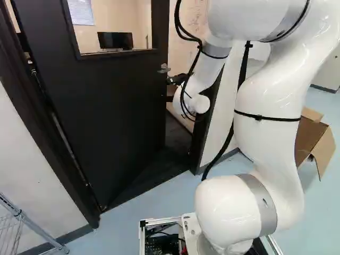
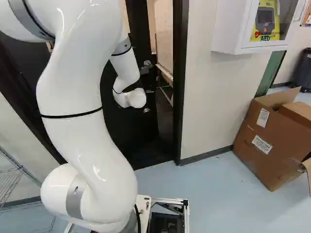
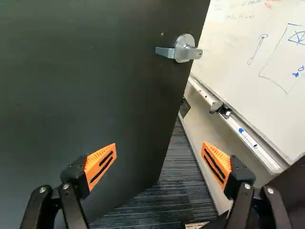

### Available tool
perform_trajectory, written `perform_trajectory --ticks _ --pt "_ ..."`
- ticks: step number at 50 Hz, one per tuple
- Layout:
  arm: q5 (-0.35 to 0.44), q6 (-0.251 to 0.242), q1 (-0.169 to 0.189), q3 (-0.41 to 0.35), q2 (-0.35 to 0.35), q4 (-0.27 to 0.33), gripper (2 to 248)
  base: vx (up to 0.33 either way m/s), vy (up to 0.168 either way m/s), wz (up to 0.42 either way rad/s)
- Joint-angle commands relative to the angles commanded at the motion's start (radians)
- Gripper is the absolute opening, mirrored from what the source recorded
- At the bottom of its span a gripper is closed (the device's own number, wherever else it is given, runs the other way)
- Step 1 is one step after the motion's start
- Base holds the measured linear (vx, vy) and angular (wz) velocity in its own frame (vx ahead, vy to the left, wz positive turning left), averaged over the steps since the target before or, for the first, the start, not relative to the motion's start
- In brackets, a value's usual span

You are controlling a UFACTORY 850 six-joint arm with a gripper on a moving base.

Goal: Open the door and move inside

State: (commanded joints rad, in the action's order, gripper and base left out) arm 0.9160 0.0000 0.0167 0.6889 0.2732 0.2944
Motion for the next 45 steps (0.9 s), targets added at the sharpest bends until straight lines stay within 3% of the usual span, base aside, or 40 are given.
perform_trajectory --ticks 45 --pt "0.0 0.0 -0.002 -0.243 -0.218 -0.088 247 0.0 0.0 0.0"
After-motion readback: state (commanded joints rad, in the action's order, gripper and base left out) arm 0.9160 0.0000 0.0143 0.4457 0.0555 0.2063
